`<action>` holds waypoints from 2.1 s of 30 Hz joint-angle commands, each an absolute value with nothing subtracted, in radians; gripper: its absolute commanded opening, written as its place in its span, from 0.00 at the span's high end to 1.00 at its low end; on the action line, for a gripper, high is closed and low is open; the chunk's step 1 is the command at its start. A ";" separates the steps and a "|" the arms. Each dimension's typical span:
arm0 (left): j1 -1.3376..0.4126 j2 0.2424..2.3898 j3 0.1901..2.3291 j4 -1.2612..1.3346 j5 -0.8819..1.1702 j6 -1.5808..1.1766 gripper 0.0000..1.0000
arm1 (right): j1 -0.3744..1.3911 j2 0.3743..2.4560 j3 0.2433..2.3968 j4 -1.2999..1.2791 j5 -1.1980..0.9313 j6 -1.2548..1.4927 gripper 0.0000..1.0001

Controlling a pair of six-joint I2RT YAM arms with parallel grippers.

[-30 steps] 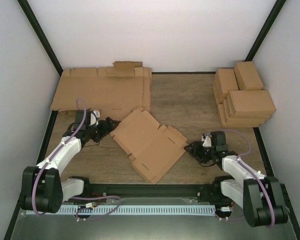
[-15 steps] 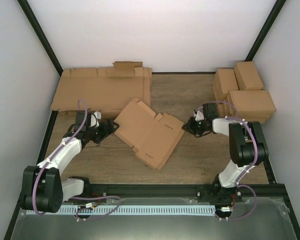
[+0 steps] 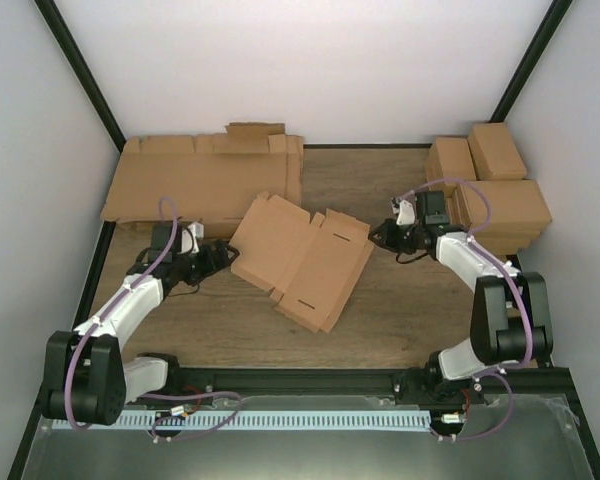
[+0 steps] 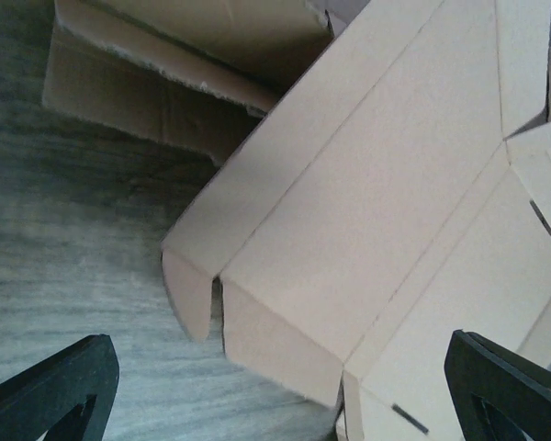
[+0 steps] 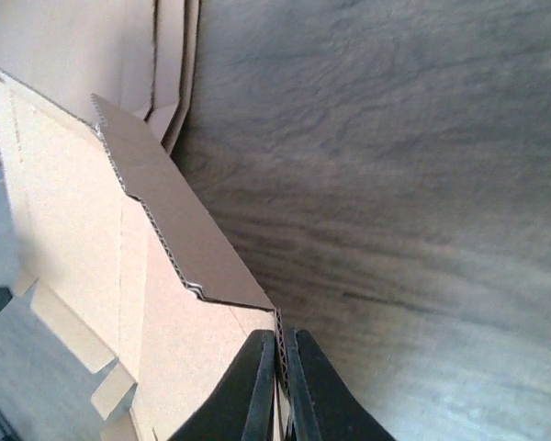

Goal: Fold the paper box

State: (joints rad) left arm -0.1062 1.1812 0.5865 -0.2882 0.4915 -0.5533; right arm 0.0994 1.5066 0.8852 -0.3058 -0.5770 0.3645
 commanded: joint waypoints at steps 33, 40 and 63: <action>-0.178 1.194 0.513 -0.161 0.593 -0.494 0.66 | 0.120 1.450 0.632 -0.250 -0.679 0.387 0.32; -0.186 1.067 0.467 -0.212 0.589 -0.538 0.82 | 0.120 1.372 0.562 -0.243 -0.641 0.421 0.08; -0.191 1.165 0.517 -0.225 0.410 -0.517 0.09 | 0.129 1.117 0.391 -0.354 -0.652 0.614 0.07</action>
State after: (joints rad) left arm -0.1898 1.1156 0.4770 -0.2638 0.4191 -0.5457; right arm 0.1207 1.1587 0.4095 -0.3222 -0.6212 0.5861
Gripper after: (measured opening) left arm 0.911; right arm 0.931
